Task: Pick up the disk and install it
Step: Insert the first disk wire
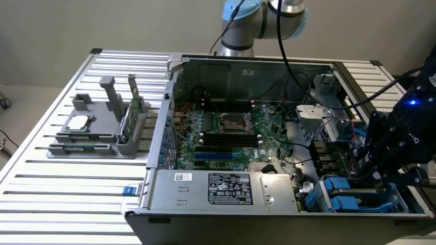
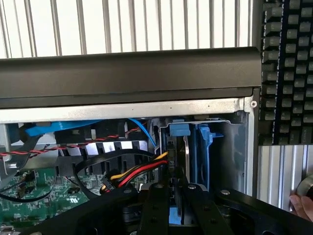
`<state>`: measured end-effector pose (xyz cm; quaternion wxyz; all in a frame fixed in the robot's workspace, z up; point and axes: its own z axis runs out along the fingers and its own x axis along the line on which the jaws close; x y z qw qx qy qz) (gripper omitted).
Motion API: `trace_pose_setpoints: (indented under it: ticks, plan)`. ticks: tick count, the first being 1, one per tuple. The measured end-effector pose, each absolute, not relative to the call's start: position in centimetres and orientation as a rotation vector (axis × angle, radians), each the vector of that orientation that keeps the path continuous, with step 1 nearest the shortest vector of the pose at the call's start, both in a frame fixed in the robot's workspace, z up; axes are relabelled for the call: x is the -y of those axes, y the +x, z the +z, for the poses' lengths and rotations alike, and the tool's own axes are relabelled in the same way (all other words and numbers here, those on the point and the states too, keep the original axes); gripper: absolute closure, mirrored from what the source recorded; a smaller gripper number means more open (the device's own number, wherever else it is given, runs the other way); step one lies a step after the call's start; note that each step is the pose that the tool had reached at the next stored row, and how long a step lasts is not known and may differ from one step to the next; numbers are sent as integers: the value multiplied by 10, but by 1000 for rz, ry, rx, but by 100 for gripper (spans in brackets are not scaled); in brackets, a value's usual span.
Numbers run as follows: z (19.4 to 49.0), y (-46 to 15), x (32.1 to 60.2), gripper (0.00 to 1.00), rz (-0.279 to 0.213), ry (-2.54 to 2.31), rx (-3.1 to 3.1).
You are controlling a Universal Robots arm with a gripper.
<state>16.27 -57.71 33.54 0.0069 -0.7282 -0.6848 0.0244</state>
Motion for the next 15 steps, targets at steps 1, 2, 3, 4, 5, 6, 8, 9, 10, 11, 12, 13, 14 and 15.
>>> trace_pose_setpoints:
  ticks: [1, 2, 3, 4, 5, 6, 8, 9, 10, 11, 12, 13, 14, 15]
  plan:
    - [335, 163, 576, 84, 77, -2278, 2142]
    - [335, 163, 576, 84, 77, -2279, 2143]
    - [335, 163, 576, 84, 78, -2279, 2143]
    - [335, 163, 576, 84, 79, -2279, 2143]
    - [336, 163, 576, 84, 79, -2279, 2143]
    - [336, 163, 576, 84, 79, -2279, 2143]
    - [338, 163, 576, 84, 79, -2279, 2143]
    - [338, 163, 576, 84, 79, -2279, 2143]
    - [338, 163, 576, 84, 79, -2279, 2143]
    - [338, 163, 576, 84, 80, -2280, 2144]
    - [338, 163, 576, 84, 81, -2280, 2144]
    - [338, 163, 576, 84, 82, -2281, 2144]
    - [338, 163, 576, 84, 82, -2281, 2144]
    - [338, 163, 576, 84, 83, -2281, 2145]
